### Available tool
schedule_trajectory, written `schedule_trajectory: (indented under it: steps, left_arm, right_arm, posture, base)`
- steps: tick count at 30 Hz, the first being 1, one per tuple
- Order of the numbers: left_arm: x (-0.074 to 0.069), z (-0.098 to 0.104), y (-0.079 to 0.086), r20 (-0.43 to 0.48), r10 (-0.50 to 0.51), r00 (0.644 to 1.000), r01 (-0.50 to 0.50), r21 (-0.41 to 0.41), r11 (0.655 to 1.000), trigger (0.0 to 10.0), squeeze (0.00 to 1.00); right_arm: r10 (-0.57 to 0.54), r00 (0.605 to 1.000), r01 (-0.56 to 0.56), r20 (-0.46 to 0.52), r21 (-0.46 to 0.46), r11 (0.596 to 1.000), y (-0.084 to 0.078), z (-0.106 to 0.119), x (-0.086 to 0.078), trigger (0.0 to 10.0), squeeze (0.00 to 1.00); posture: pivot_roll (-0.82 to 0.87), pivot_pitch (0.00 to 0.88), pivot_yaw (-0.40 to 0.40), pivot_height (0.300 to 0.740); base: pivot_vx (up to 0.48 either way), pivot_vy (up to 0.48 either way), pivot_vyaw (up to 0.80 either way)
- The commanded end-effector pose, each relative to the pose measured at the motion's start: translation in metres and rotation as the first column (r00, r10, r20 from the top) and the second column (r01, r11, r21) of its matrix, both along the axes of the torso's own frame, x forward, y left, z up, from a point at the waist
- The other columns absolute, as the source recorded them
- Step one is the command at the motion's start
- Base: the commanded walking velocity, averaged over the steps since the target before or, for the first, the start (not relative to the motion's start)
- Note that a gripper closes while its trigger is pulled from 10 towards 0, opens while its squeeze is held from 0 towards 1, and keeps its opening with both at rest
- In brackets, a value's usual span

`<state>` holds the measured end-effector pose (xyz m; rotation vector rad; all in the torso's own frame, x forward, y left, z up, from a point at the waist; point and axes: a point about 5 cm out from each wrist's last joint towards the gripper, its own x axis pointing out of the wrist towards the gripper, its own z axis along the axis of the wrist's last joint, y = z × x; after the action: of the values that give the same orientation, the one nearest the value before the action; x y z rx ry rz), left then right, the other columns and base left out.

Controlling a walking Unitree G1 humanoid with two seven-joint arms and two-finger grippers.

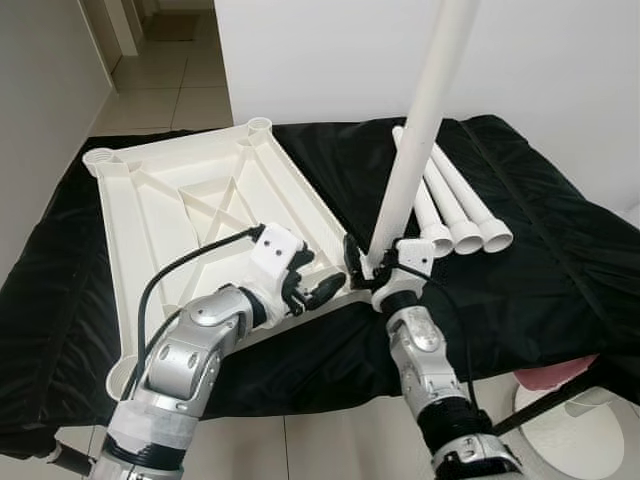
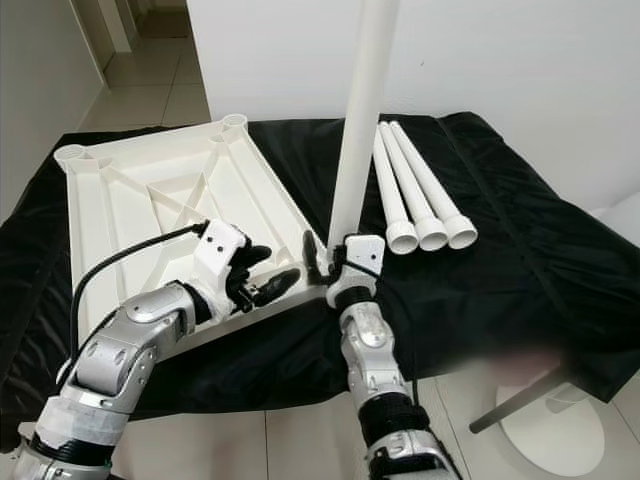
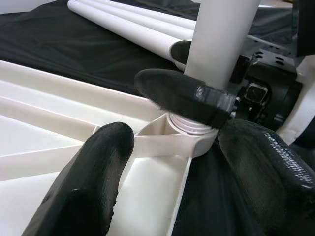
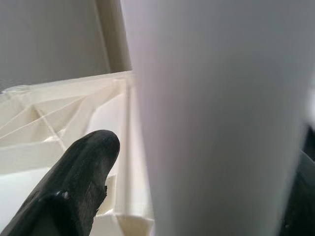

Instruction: Building children table

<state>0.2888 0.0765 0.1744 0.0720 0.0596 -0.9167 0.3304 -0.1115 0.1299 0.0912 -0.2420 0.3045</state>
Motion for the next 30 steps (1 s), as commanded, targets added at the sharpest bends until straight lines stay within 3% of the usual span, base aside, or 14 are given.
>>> schedule_trajectory:
  steps: [1, 3, 4, 6, 8, 18, 19, 20, 21, 29, 30]
  left_arm:
    - [0.002, 0.000, 0.001, 0.004, 0.052, 0.999, -0.053, 0.008, 0.999, 10.0, 0.00]
    - [0.002, 0.000, 0.001, 0.004, 0.052, 0.999, -0.053, 0.008, 0.999, 10.0, 0.00]
    - [-0.004, -0.005, -0.007, -0.006, 0.020, 1.000, -0.020, 0.019, 1.000, 10.0, 0.00]
    - [-0.006, -0.007, -0.010, -0.011, 0.009, 1.000, -0.009, 0.021, 1.000, 10.0, 0.00]
    - [-0.015, -0.015, -0.022, -0.018, -0.045, 0.999, 0.045, 0.048, 0.998, 10.0, 0.00]
    - [-0.019, -0.025, -0.027, -0.016, -0.048, 0.999, 0.049, 0.084, 0.995, 10.0, 0.00]
    - [-0.020, -0.027, -0.029, -0.017, -0.047, 0.999, 0.048, 0.087, 0.995, 10.0, 0.00]
    - [-0.020, -0.027, -0.029, -0.017, -0.047, 0.999, 0.048, 0.087, 0.995, 10.0, 0.00]
    - [-0.021, -0.028, -0.030, -0.018, -0.045, 0.999, 0.047, 0.086, 0.995, 10.0, 0.00]
    - [-0.019, -0.028, -0.027, -0.009, -0.021, 1.000, 0.022, 0.100, 0.995, 10.0, 0.00]
    - [-0.019, -0.027, -0.027, -0.009, -0.021, 1.000, 0.022, 0.100, 0.995, 10.0, 0.00]
  right_arm:
    - [0.065, 0.998, -0.066, -0.008, -0.034, 0.997, -0.001, 0.000, 0.003, 10.0, 0.00]
    - [0.065, 0.998, -0.066, -0.008, -0.034, 0.997, -0.001, 0.000, 0.003, 10.0, 0.00]
    - [0.173, 0.985, -0.172, -0.004, -0.105, 0.979, -0.008, 0.004, 0.008, 10.0, 0.00]
    - [0.205, 0.979, -0.204, -0.006, -0.130, 0.970, -0.010, 0.005, 0.009, 10.0, 0.00]
    - [0.289, 0.957, -0.290, -0.037, -0.218, 0.932, -0.015, 0.007, 0.015, 10.0, 0.00]
    - [0.328, 0.941, -0.337, -0.081, -0.266, 0.903, -0.019, 0.005, 0.019, 10.0, 0.00]
    - [0.343, 0.935, -0.355, -0.094, -0.276, 0.893, -0.020, 0.005, 0.019, 3.3, 0.00]
    - [0.343, 0.935, -0.355, -0.094, -0.276, 0.893, -0.020, 0.005, 0.019, 3.3, 0.00]
    - [0.351, 0.930, -0.367, -0.108, -0.283, 0.886, -0.022, 0.004, 0.020, 0.0, 0.00]
    - [0.368, 0.916, -0.399, -0.160, -0.267, 0.877, -0.030, -0.004, 0.020, 0.0, 0.00]
    - [0.356, 0.920, -0.389, -0.167, -0.258, 0.884, -0.031, -0.006, 0.020, 0.9, 0.00]
  posture:
    - [-0.03, 0.013, 0.037, 0.740]
    - [-0.03, 0.013, 0.037, 0.740]
    - [-0.03, 0.011, 0.038, 0.740]
    - [-0.03, 0.011, 0.038, 0.740]
    - [-0.03, 0.006, 0.040, 0.740]
    - [-0.03, 0.000, 0.041, 0.740]
    - [-0.03, 0.000, 0.041, 0.740]
    - [-0.03, 0.000, 0.041, 0.740]
    - [-0.03, 0.002, 0.037, 0.740]
    - [-0.02, 0.006, 0.035, 0.740]
    - [-0.03, 0.008, 0.037, 0.740]
  base:
    - [0.000, 0.000, 0.00]
    - [0.000, 0.000, 0.00]
    - [0.000, 0.000, 0.00]
    - [0.000, 0.000, 0.00]
    - [0.000, 0.000, 0.00]
    - [0.000, 0.000, 0.00]
    - [0.000, 0.000, 0.00]
    - [0.000, 0.000, 0.00]
    - [0.000, 0.000, 0.00]
    - [0.000, 0.000, 0.00]
    - [0.000, 0.000, 0.00]
